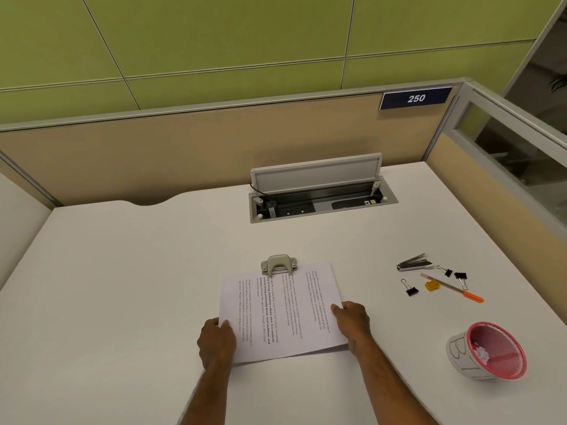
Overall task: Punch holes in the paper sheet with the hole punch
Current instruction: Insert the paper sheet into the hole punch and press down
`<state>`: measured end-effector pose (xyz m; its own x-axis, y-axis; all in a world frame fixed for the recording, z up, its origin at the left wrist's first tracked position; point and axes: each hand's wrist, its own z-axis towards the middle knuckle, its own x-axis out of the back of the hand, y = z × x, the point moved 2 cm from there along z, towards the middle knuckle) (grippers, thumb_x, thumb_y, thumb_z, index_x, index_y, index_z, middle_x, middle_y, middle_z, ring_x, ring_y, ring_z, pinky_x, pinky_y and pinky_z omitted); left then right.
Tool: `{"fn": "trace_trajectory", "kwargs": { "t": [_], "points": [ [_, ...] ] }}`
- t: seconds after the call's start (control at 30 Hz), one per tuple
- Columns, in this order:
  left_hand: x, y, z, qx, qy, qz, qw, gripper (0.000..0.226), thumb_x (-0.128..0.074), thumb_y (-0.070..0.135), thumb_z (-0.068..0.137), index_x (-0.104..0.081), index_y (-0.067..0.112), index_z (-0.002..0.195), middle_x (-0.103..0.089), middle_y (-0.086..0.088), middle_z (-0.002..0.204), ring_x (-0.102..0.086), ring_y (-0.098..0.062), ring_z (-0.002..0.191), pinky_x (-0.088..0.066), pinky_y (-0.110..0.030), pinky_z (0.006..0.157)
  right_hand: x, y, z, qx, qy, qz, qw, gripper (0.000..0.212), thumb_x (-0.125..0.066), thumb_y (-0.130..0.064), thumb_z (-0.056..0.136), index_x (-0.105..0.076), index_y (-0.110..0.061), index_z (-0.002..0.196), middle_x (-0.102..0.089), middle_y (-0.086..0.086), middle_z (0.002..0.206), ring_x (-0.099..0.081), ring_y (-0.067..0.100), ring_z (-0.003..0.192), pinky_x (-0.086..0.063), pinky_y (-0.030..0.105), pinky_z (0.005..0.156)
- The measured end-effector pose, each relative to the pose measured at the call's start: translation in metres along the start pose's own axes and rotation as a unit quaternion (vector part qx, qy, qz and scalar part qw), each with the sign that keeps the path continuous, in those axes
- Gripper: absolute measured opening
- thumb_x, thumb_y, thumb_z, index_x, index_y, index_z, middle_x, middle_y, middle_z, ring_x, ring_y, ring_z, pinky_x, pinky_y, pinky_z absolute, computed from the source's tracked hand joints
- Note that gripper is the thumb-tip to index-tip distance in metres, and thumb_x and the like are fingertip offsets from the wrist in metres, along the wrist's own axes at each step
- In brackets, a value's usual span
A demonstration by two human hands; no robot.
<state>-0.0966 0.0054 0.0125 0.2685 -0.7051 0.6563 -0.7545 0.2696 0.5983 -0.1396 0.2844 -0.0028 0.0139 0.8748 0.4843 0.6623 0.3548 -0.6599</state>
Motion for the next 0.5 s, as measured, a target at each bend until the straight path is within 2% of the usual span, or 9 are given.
{"fn": "trace_trajectory", "kwargs": {
  "t": [0.07, 0.1, 0.17, 0.23, 0.3, 0.4, 0.5],
  "points": [
    [0.001, -0.002, 0.002, 0.0, 0.0, -0.009, 1.0, 0.033, -0.052, 0.021, 0.096, -0.061, 0.005, 0.124, -0.065, -0.018, 0.123, -0.06, -0.039, 0.111, -0.047, -0.048, 0.096, 0.003, -0.003, -0.002, -0.001, 0.008, -0.025, 1.0, 0.031, -0.055, -0.03, 0.096, -0.064, -0.009, 0.075, -0.071, 0.012, 0.09, -0.057, 0.014, 0.063, -0.048, 0.024, 0.058],
    [0.001, -0.003, 0.003, 0.001, 0.0, -0.01, 1.0, 0.032, -0.053, 0.022, 0.096, -0.062, 0.007, 0.123, -0.066, -0.017, 0.122, -0.061, -0.038, 0.11, -0.047, -0.048, 0.096, 0.005, -0.006, -0.005, -0.003, 0.031, -0.064, 0.997, 0.031, -0.056, -0.033, 0.095, -0.065, -0.009, 0.077, -0.071, 0.012, 0.091, -0.059, 0.017, 0.066, -0.048, 0.027, 0.064],
    [0.002, -0.004, 0.006, 0.001, 0.001, -0.011, 1.0, 0.032, -0.055, 0.024, 0.095, -0.063, 0.009, 0.121, -0.067, -0.015, 0.12, -0.061, -0.038, 0.109, -0.047, -0.047, 0.096, 0.006, -0.017, -0.01, 0.016, 0.111, -0.186, 0.976, 0.034, -0.055, -0.037, 0.094, -0.065, -0.007, 0.105, -0.069, 0.012, 0.109, -0.064, 0.025, 0.09, -0.049, 0.03, 0.075],
    [0.002, -0.006, 0.007, 0.003, 0.001, -0.018, 1.0, 0.032, -0.057, 0.026, 0.094, -0.064, 0.011, 0.12, -0.068, -0.014, 0.119, -0.061, -0.037, 0.108, -0.047, -0.047, 0.095, -0.002, -0.037, -0.013, 0.118, 0.151, -0.278, 0.941, 0.047, -0.05, -0.039, 0.096, -0.05, -0.009, 0.132, -0.055, 0.012, 0.134, -0.054, 0.029, 0.119, -0.047, 0.038, 0.093],
    [0.001, -0.008, 0.008, 0.008, 0.001, -0.027, 1.0, 0.032, -0.057, 0.027, 0.093, -0.064, 0.012, 0.12, -0.068, -0.013, 0.119, -0.06, -0.037, 0.108, -0.047, -0.046, 0.095, -0.02, -0.059, -0.011, 0.243, 0.093, -0.311, 0.914, 0.058, -0.043, -0.039, 0.099, -0.029, -0.012, 0.149, -0.031, 0.011, 0.156, -0.032, 0.028, 0.141, -0.035, 0.041, 0.11],
    [0.0, -0.011, 0.01, 0.006, 0.0, -0.036, 0.999, 0.031, -0.054, 0.025, 0.094, -0.065, 0.012, 0.12, -0.068, -0.011, 0.119, -0.059, -0.036, 0.109, -0.047, -0.044, 0.094, -0.051, -0.081, -0.002, 0.36, -0.015, -0.379, 0.853, 0.066, -0.039, -0.037, 0.101, -0.005, -0.018, 0.155, 0.005, 0.007, 0.164, -0.001, 0.027, 0.151, -0.021, 0.045, 0.118],
    [0.001, -0.012, 0.014, 0.002, 0.003, -0.048, 0.999, 0.03, -0.054, 0.024, 0.094, -0.066, 0.012, 0.119, -0.069, -0.011, 0.118, -0.059, -0.035, 0.108, -0.047, -0.044, 0.093, -0.072, -0.086, 0.008, 0.393, -0.034, -0.441, 0.806, 0.066, -0.041, -0.028, 0.102, -0.002, -0.021, 0.155, 0.013, 0.008, 0.163, 0.005, 0.032, 0.15, -0.017, 0.05, 0.119]
  ]
}}
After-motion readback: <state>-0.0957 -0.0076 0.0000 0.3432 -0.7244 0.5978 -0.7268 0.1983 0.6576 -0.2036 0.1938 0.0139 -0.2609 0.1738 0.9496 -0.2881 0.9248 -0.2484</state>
